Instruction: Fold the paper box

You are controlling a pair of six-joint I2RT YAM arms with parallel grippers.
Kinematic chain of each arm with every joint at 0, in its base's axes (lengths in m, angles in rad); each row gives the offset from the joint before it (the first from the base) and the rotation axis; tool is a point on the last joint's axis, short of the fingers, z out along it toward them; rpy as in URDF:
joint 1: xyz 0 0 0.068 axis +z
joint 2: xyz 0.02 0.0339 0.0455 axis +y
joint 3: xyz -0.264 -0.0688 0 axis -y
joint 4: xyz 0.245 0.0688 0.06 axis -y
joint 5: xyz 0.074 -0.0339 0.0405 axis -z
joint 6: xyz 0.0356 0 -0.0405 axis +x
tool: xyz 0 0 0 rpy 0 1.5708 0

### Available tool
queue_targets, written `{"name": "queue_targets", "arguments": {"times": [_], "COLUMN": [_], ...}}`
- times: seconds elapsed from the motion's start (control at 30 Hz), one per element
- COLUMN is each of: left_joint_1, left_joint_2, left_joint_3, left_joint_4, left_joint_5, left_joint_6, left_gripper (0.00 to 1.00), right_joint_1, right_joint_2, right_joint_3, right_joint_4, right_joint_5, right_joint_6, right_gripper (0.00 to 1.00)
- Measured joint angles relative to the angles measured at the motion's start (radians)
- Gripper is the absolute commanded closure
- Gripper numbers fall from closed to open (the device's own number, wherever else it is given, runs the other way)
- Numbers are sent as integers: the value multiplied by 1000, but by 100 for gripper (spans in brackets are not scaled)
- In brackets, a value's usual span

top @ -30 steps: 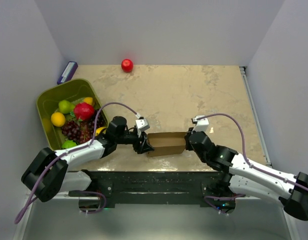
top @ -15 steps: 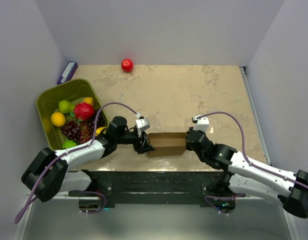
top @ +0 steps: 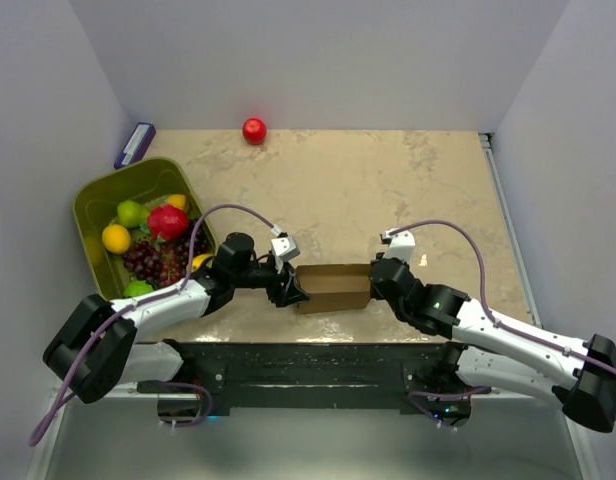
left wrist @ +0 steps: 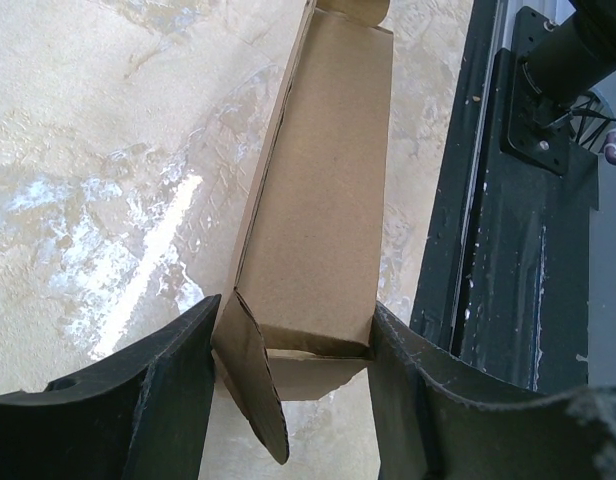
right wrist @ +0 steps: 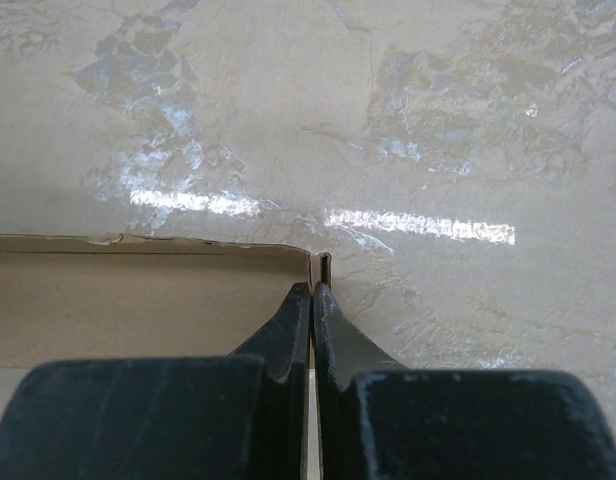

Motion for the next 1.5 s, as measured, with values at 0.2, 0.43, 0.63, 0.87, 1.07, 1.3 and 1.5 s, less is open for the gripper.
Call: {"name": "queue_targets", "arguments": {"times": [0.2, 0.43, 0.63, 0.87, 1.07, 1.3, 1.5], "left_joint_1": [0, 0, 0, 0, 0, 0, 0], "left_joint_2": [1, 2, 2, 2, 2, 2, 2], "left_joint_3": [0, 0, 0, 0, 0, 0, 0], "left_joint_4": [1, 0, 1, 1, 1, 0, 2], "left_joint_5": [-2, -7, -7, -7, -7, -8, -7], "left_joint_6": [0, 0, 0, 0, 0, 0, 0], "left_gripper": [53, 54, 55, 55, 55, 56, 58], "right_joint_1": [0, 0, 0, 0, 0, 0, 0], "right_joint_2": [26, 37, 29, 29, 33, 57, 63], "right_joint_3": [18, 26, 26, 26, 26, 50, 87], "right_joint_4": [-3, -5, -10, -10, -8, -22, -61], "right_joint_5": [-2, 0, -2, -5, -5, -4, 0], "right_joint_6": [-41, -55, -58, -72, -72, -81, -80], "right_gripper": [100, 100, 100, 100, 100, 100, 100]}}
